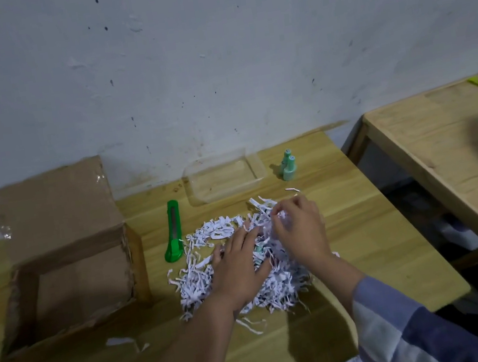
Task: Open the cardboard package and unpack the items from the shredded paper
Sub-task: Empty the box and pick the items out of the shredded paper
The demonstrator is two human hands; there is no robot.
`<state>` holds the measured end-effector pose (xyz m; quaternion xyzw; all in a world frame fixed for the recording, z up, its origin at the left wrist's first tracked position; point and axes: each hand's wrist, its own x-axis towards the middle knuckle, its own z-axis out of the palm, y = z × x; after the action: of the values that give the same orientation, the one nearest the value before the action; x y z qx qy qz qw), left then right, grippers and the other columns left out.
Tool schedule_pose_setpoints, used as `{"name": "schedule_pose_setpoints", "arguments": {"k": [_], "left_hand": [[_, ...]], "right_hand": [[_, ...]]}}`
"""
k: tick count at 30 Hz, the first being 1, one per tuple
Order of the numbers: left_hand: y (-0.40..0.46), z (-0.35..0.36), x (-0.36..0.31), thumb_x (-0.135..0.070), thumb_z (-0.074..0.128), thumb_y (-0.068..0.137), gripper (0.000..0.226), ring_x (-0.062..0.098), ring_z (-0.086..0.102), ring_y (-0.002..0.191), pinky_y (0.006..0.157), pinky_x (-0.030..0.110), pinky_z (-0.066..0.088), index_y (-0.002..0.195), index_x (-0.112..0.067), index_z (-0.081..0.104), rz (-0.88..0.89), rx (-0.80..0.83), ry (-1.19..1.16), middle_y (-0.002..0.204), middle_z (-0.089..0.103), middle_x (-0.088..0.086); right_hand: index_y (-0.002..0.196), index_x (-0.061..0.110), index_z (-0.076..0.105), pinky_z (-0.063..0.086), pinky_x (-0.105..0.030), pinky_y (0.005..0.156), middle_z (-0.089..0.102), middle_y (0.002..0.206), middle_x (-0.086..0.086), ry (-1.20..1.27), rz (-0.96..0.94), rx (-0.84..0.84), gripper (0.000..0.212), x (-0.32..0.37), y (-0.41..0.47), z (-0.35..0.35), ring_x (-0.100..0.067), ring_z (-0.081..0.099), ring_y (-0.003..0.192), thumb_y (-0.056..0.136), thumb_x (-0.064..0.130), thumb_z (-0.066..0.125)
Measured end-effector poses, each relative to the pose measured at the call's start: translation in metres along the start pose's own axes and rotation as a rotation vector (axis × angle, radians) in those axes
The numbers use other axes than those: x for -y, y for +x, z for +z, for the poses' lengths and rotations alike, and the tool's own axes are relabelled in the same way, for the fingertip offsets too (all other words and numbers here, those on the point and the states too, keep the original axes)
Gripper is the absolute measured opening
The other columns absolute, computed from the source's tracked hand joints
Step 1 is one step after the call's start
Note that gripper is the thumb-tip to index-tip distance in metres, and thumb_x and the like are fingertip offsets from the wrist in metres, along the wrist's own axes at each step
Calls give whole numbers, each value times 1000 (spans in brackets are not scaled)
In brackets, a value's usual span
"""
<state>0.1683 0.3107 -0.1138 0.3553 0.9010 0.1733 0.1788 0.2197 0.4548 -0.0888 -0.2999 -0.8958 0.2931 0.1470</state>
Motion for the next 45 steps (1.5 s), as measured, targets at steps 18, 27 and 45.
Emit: {"name": "schedule_pose_setpoints", "arguments": {"k": [18,27,45], "left_hand": [[-38,-5,17,-70,33,89,82,8,-6,148,115,55,-9,153,-28,6,-134,24,99,161,-1,-10],[-47,0,19,-70,22,90,86,13,-23,144,113,55,-18,152,-21,-14,-179,99,171,159,-20,-6],[-11,-50,-4,-30,56,95,33,18,63,78,59,24,51,125,-18,57,-284,-218,-664,102,68,3]], "right_hand": [[104,23,69,48,-41,85,69,106,0,-247,-535,566,38,30,-9,2,-26,53,102,79,3,49],[142,25,34,33,-44,102,37,144,-4,-694,-561,679,67,42,1,-7,-30,33,130,82,20,64],[130,23,52,41,-10,53,61,90,1,263,-135,257,61,28,11,-26,-6,54,66,78,-6,64]]}}
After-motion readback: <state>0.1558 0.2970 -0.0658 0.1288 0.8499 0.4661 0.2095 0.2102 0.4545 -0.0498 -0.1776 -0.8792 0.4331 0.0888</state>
